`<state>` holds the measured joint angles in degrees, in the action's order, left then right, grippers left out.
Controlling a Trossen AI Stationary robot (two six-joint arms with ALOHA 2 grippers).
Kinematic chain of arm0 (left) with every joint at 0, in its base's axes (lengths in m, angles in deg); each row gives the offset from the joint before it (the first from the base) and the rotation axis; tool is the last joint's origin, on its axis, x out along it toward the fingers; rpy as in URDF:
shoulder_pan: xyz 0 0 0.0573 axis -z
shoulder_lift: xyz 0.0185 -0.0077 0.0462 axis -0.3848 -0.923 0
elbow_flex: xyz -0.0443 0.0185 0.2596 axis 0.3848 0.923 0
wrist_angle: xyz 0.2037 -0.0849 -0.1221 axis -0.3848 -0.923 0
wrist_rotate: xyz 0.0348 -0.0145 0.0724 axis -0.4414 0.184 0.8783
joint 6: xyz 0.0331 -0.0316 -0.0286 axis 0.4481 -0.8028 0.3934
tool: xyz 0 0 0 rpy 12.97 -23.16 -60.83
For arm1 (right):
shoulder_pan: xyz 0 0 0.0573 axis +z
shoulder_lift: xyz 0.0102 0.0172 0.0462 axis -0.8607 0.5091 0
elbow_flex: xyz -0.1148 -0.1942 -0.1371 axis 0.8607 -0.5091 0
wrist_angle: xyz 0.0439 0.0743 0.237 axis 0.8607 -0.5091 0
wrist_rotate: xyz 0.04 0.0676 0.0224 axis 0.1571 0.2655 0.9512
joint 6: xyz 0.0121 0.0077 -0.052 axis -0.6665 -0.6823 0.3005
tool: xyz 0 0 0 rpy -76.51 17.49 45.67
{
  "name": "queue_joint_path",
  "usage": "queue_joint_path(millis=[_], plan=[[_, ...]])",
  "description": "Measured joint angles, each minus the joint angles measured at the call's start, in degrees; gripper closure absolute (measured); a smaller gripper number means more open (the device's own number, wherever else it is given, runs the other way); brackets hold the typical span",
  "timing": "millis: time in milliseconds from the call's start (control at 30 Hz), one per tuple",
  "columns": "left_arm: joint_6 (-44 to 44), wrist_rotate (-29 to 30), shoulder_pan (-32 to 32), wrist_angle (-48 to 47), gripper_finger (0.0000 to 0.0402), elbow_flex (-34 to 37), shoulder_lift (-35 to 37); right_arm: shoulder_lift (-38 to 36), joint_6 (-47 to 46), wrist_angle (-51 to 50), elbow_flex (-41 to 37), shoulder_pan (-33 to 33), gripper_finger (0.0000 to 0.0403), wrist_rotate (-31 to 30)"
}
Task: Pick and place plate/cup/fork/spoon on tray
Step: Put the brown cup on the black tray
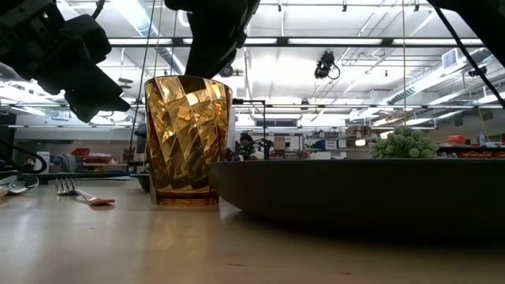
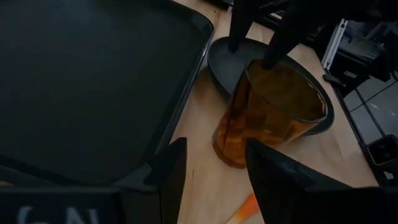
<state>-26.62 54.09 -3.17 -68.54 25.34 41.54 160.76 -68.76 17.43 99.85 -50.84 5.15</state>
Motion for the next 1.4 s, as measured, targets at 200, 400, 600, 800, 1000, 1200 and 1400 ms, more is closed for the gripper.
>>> queue_joint_path(millis=[200, 400, 600, 800, 1000, 1200, 1400], plan=[[0.44, 0.06, -0.02, -0.03, 0.0230, 0.00, 0.00, -0.04, 0.10, -0.85, -0.11, -0.01, 0.0219, 0.53], [0.53, 1.43, -0.02, -0.04, 0.0230, 0.02, 0.00, -0.04, -0.34, -0.88, -0.11, 0.31, 0.0199, 1.56], [0.63, 1.49, -0.02, -0.04, 0.0230, 0.04, 0.00, 0.57, -1.81, -1.67, -0.14, 0.06, 0.0202, 2.05], [0.62, 1.49, -0.02, -0.07, 0.0230, 0.07, 0.00, 0.81, -3.84, -2.41, -1.33, -0.09, 0.0211, 3.62], [0.59, 1.49, -0.02, -0.07, 0.0230, 0.09, 0.00, 0.83, -6.23, -4.02, -1.37, -0.09, 0.0227, 3.63], [0.48, 1.49, -0.02, -0.07, 0.0230, 0.09, 0.00, 0.83, -7.89, -5.00, -1.36, -0.09, 0.0260, 5.16], [0.48, 1.49, -0.02, -0.07, 0.0230, 0.09, 0.00, 0.83, -9.54, -5.13, -2.49, -0.17, 0.0281, 6.50]])
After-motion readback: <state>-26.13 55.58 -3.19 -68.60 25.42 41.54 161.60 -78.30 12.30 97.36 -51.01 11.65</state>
